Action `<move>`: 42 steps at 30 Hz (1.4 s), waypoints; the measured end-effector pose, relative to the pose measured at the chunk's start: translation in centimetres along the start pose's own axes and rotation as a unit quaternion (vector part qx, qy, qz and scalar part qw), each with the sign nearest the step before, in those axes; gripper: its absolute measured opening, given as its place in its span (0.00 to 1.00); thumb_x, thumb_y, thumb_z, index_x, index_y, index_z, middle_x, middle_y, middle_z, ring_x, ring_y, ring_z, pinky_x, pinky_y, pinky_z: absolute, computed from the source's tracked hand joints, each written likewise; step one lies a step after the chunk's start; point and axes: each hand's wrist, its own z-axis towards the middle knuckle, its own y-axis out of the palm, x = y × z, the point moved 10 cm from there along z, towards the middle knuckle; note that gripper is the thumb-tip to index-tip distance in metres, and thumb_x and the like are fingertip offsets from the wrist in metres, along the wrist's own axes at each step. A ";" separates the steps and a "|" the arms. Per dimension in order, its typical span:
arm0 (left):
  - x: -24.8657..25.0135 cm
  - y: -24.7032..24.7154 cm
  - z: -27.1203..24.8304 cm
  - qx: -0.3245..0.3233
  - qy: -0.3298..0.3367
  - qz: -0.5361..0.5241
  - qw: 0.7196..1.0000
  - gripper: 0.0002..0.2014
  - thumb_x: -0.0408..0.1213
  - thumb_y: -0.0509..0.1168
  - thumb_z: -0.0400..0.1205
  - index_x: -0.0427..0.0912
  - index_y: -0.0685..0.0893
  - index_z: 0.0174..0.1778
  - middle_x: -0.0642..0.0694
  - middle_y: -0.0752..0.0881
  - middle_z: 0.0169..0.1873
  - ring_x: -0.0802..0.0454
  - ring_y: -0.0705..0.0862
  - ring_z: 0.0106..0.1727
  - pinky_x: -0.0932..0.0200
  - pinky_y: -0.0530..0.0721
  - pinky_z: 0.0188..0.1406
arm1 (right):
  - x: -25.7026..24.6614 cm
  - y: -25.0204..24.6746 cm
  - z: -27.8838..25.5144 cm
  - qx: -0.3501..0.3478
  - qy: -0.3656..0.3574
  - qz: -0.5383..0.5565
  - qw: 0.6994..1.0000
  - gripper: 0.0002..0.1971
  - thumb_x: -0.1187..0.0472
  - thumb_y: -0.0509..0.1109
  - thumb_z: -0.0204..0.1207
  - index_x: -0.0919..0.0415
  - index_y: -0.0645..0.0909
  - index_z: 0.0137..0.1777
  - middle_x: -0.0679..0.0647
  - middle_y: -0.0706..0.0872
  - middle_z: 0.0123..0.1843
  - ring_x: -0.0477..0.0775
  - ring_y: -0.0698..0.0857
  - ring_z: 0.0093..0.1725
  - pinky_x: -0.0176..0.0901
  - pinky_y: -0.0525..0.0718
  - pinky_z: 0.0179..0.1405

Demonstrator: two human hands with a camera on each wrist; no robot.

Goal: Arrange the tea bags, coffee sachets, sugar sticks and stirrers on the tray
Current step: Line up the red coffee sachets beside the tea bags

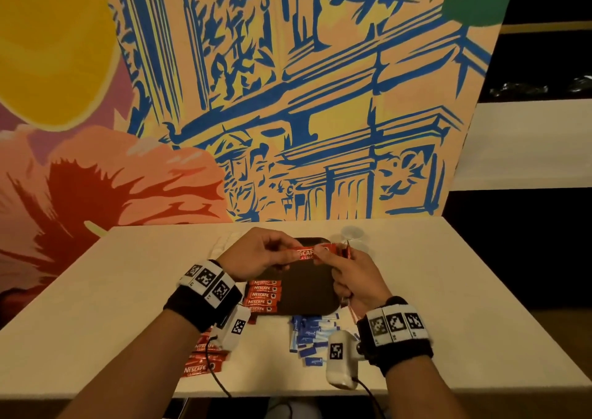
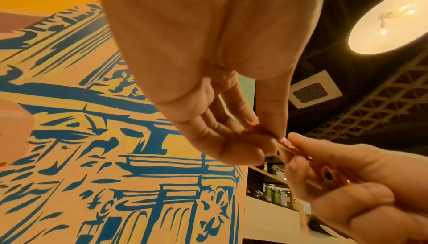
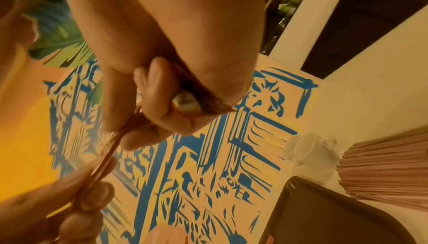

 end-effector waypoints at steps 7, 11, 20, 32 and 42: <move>2.1 -2.2 -0.2 0.087 0.042 -0.007 0.995 0.12 0.42 0.76 0.77 0.43 0.89 0.54 0.39 0.90 0.34 0.48 0.88 0.36 0.61 0.85 0.39 | 0.9 -0.6 -0.9 0.018 0.009 0.006 1.000 0.12 0.54 0.79 0.77 0.61 0.89 0.55 0.61 0.93 0.49 0.43 0.68 0.22 0.36 0.65 0.17; 2.5 -3.5 -0.2 0.132 0.069 0.005 0.989 0.07 0.38 0.75 0.79 0.45 0.88 0.52 0.39 0.90 0.36 0.48 0.90 0.37 0.53 0.88 0.45 | 2.1 -0.9 -0.7 0.023 0.022 0.006 0.999 0.14 0.56 0.80 0.76 0.63 0.89 0.57 0.62 0.86 0.47 0.44 0.68 0.22 0.36 0.65 0.17; 2.4 -4.0 -0.2 0.160 0.081 -0.011 0.984 0.05 0.34 0.74 0.79 0.44 0.89 0.50 0.40 0.90 0.39 0.48 0.90 0.40 0.53 0.87 0.48 | 0.0 0.0 0.7 -0.012 0.003 -0.027 1.000 0.20 0.51 0.82 0.73 0.64 0.88 0.58 0.57 0.87 0.43 0.42 0.71 0.21 0.34 0.67 0.18; -0.8 -3.8 0.6 0.109 0.043 0.206 0.971 0.16 0.44 0.74 0.80 0.60 0.86 0.64 0.61 0.87 0.55 0.66 0.84 0.54 0.66 0.84 0.54 | 0.8 -0.1 3.1 -0.004 0.055 -0.019 0.998 0.16 0.49 0.75 0.81 0.61 0.85 0.59 0.52 0.85 0.38 0.44 0.72 0.26 0.36 0.65 0.22; -11.0 -8.2 2.1 0.140 -0.074 0.260 0.953 0.09 0.50 0.68 0.84 0.57 0.85 0.59 0.56 0.89 0.51 0.59 0.85 0.51 0.56 0.83 0.56 | 4.9 -0.2 6.1 -0.048 0.113 -0.061 0.991 0.11 0.73 0.60 0.82 0.67 0.82 0.59 0.58 0.90 0.43 0.54 0.85 0.42 0.49 0.83 0.46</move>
